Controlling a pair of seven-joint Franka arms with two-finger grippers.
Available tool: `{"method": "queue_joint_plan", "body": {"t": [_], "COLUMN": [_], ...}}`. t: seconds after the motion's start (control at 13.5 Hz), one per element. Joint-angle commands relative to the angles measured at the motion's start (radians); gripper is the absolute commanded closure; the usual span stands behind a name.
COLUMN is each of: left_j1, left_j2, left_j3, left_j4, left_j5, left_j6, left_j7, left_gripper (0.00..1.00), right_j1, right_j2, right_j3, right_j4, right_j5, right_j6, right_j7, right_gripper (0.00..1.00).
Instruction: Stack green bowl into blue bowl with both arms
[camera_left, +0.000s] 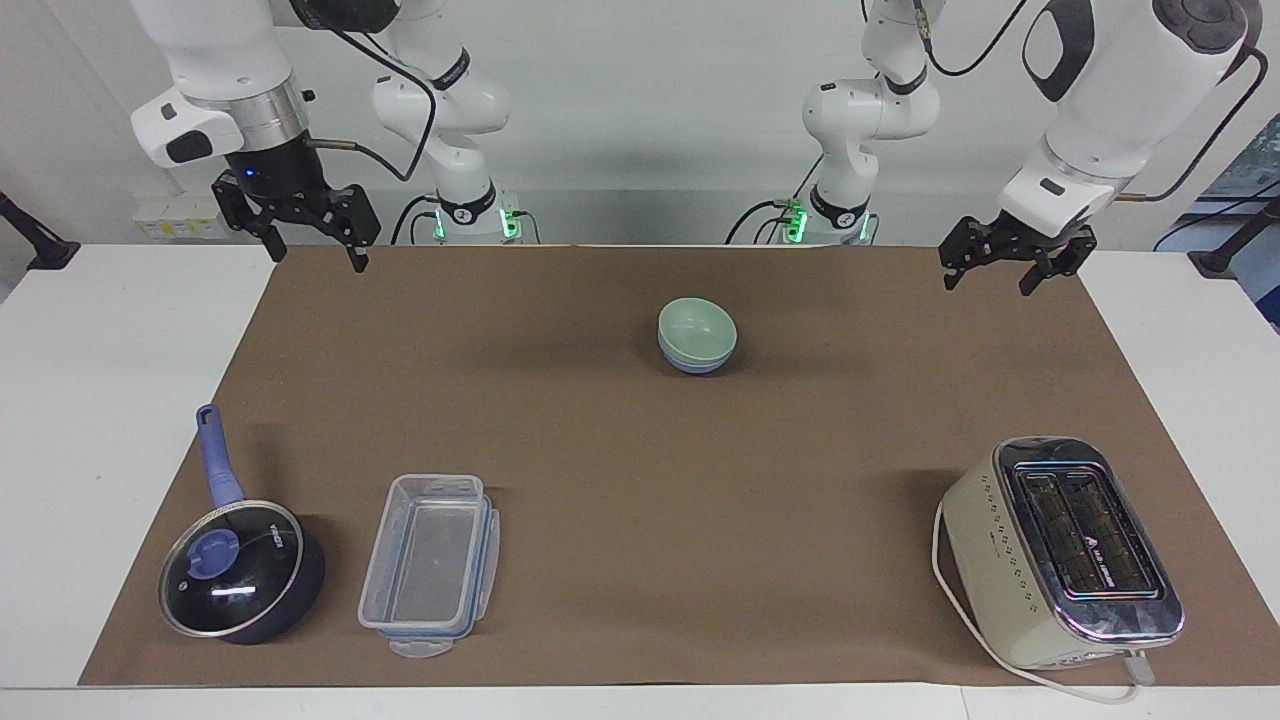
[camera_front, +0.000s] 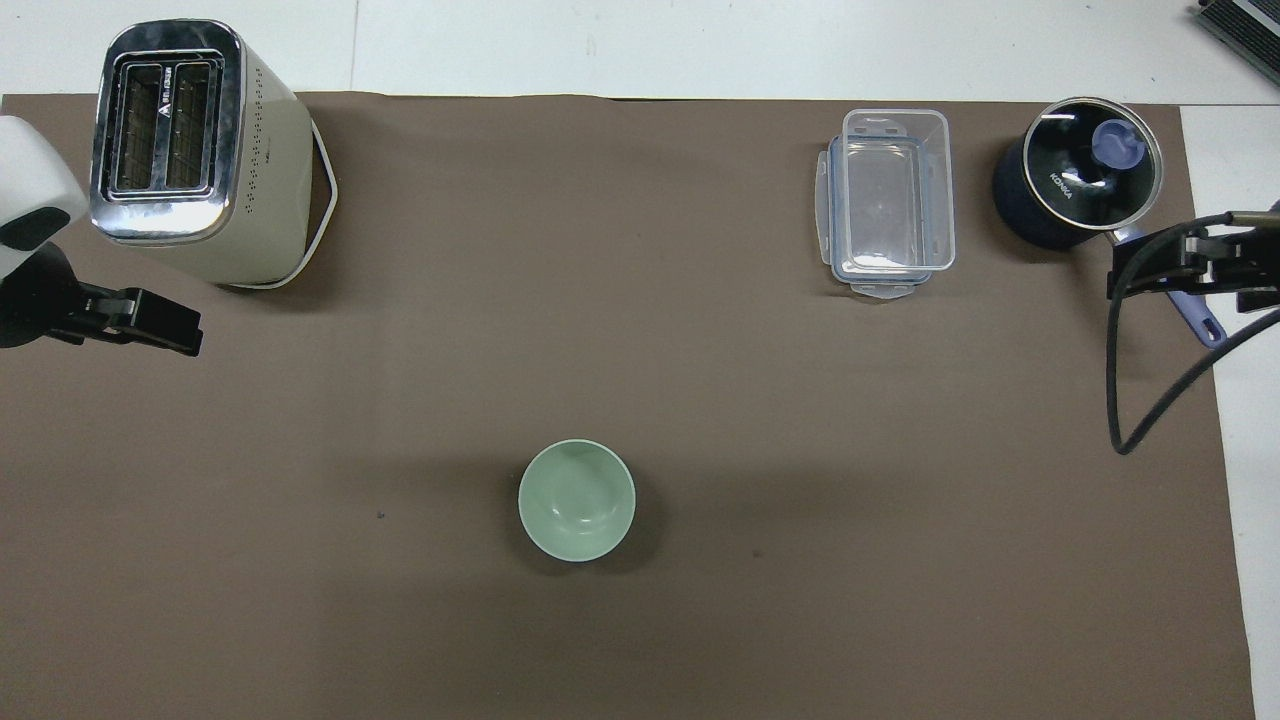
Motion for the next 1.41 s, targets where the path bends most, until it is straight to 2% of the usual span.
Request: {"method": "queue_joint_plan", "body": {"t": [0.0,0.67,1.34], "left_j1": [0.002,0.002,0.001], "left_j2": [0.004,0.004,0.004], "left_j3": [-0.003,-0.003,-0.003], "left_j4": [0.012,0.012,0.012], "left_j5": [0.016,0.016,0.016], "left_j6": [-0.020,-0.020,-0.020], "left_j7": [-0.008,-0.008,-0.008], "left_gripper": [0.00,0.00,0.00], "right_j1": [-0.036,-0.033,-0.025], "right_j2": [-0.052,-0.100,-0.100], "right_j3": [0.011,0.013,0.013], "right_j4": [-0.076,-0.151,-0.152], "right_j5": [0.039,0.049,0.078], "right_j6": [0.014,0.019,0.036], "right_j7": [0.005,0.002,0.008], "right_gripper": [0.00,0.00,0.00]}}
